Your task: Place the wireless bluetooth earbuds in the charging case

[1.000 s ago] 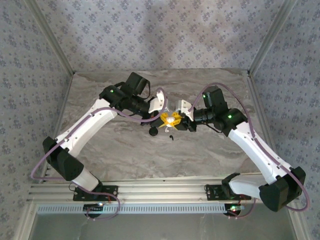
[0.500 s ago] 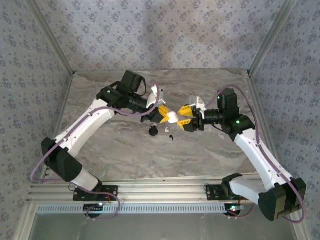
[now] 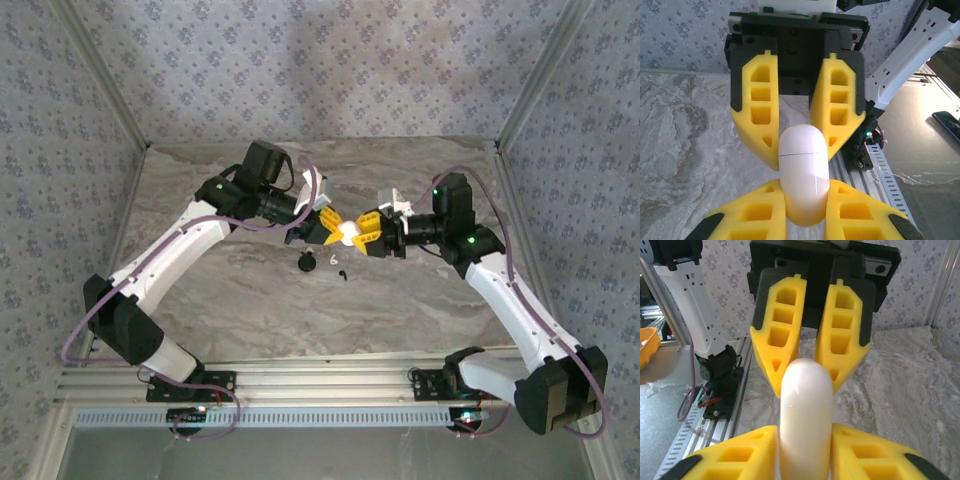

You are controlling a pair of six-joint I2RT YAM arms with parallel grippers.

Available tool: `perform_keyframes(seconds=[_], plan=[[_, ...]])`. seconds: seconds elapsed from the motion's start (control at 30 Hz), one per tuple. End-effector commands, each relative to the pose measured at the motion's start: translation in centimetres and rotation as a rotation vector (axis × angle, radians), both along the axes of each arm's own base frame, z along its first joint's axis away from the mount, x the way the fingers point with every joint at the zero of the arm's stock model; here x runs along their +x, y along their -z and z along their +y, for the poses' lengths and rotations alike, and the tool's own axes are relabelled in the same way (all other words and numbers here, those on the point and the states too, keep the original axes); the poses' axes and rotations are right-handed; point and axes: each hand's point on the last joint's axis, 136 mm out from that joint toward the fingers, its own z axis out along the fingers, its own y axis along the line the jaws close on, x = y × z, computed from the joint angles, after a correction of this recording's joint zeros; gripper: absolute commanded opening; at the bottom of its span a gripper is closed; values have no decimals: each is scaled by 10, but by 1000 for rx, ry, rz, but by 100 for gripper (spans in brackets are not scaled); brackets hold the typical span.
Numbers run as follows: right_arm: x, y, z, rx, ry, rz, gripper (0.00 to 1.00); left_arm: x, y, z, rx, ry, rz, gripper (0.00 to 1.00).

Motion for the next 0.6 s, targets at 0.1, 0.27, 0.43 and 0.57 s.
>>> perform_keyframes(seconds=[0.1, 0.27, 0.43, 0.57], plan=[[-6, -14, 3, 17, -26, -39, 18, -7, -24, 2, -78, 17, -50, 8], [-3, -13, 0, -24, 11, -73, 14, -4, -19, 4, -47, -13, -64, 30], [0, 5, -5, -154, 75, -142, 14, -5, -3, 13, 62, -16, -136, 45], [4, 13, -4, -229, 108, -209, 13, -6, 12, 19, 135, -11, -207, 50]])
